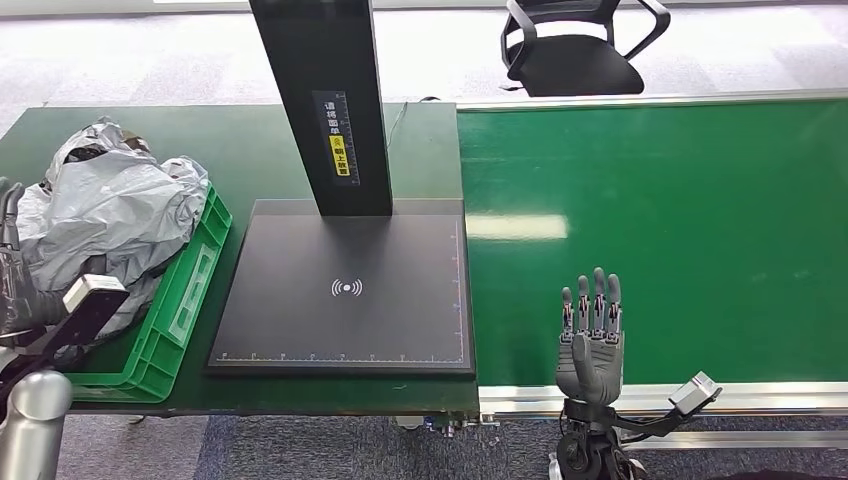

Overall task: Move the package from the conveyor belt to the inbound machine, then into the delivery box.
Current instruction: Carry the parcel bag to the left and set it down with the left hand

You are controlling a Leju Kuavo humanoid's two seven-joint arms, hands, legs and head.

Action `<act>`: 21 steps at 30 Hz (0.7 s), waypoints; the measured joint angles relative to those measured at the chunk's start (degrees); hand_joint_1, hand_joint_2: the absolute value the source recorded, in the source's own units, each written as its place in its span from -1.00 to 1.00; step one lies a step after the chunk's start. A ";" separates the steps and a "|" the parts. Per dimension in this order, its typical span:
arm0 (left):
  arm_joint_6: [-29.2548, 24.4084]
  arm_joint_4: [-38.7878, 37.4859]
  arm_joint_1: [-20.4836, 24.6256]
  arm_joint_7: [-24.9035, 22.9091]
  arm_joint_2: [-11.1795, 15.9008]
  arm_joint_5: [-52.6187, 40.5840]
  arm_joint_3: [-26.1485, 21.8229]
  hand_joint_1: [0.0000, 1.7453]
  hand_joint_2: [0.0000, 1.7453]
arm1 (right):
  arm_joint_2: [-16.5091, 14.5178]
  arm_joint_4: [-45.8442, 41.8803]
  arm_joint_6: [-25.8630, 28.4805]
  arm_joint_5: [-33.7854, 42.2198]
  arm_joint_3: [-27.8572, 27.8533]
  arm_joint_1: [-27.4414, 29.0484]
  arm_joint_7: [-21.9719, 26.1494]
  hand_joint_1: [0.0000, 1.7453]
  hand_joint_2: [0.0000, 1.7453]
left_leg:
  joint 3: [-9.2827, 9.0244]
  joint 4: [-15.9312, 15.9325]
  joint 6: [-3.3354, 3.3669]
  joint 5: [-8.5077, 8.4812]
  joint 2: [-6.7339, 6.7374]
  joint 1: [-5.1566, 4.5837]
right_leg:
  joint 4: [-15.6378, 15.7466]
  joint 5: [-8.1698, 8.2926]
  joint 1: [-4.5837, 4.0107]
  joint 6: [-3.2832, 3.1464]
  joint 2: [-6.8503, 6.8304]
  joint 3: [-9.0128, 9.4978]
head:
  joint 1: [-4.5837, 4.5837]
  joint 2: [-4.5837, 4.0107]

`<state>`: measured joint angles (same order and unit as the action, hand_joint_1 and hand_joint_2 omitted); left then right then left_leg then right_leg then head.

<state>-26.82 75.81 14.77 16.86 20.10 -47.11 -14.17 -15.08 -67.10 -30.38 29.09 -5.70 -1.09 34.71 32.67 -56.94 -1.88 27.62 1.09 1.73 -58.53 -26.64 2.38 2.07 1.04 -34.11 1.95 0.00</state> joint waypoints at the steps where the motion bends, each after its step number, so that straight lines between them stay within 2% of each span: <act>1: 0.14 0.03 -0.03 -0.03 0.03 0.10 0.02 -1.00 1.00 | 0.00 0.00 0.00 0.00 -0.02 0.01 0.00 -1.00 1.00 | 0.00 0.00 0.00 0.00 0.00 0.00 | 0.00 0.00 0.00 0.00 0.00 0.00 | 0.00 0.00; 6: -0.20 0.85 0.26 1.14 -0.41 2.46 0.30 -1.00 1.00 | -0.04 0.00 -0.02 0.00 -0.11 0.09 0.00 -1.00 1.00 | -0.01 0.00 0.00 0.00 0.01 0.00 | 0.00 0.00 0.00 0.00 0.00 0.01 | 0.01 0.00; 9: -0.84 4.17 -1.12 3.47 -1.12 7.50 0.11 -1.00 1.00 | -0.15 0.01 -0.02 0.01 -0.19 0.10 -0.12 -1.00 1.00 | 0.00 0.00 0.00 0.01 0.05 0.00 | 0.00 0.01 0.01 0.00 0.01 0.02 | 0.00 0.00; 12: -0.96 11.19 -6.32 7.92 -3.00 15.35 -0.60 -1.00 1.00 | -0.18 0.01 -0.02 0.13 -0.38 0.11 -0.25 -1.00 1.00 | -0.02 0.00 -0.04 0.08 0.15 -0.01 | 0.01 -0.01 0.01 0.01 0.07 -0.01 | -0.02 0.00; 14: -0.85 16.37 -10.89 10.09 -5.07 17.21 -0.67 -1.00 1.00 | -0.26 0.00 -0.02 0.17 -0.66 0.13 -0.37 -1.00 1.00 | -0.01 0.00 -0.04 0.13 0.14 -0.02 | 0.05 -0.07 0.02 0.02 0.06 -0.03 | 0.00 0.00; 17: -0.78 22.50 -16.74 11.14 -8.15 15.20 0.97 -1.00 1.00 | -0.49 -0.05 0.00 0.17 -1.15 0.24 -0.57 -1.00 1.00 | 0.00 0.00 -0.02 0.18 0.04 -0.02 | 0.09 -0.13 0.03 0.05 0.02 0.00 | 0.00 0.00; 21: -1.87 26.93 -21.62 10.70 -11.35 11.14 5.40 -1.00 1.00 | -0.83 -0.51 0.00 0.10 -1.86 0.70 -0.87 -1.00 1.00 | -0.02 0.00 -0.01 0.19 0.00 -0.03 | 0.10 -0.13 0.03 0.05 0.01 0.06 | -0.01 0.00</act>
<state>-28.69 102.74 -6.85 27.57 8.75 -35.97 -8.77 -15.90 -67.61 -30.38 29.19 -7.56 -0.40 33.84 32.65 -56.94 -1.89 27.81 1.09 1.70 -58.44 -26.77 2.41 2.13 1.05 -34.05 1.94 0.00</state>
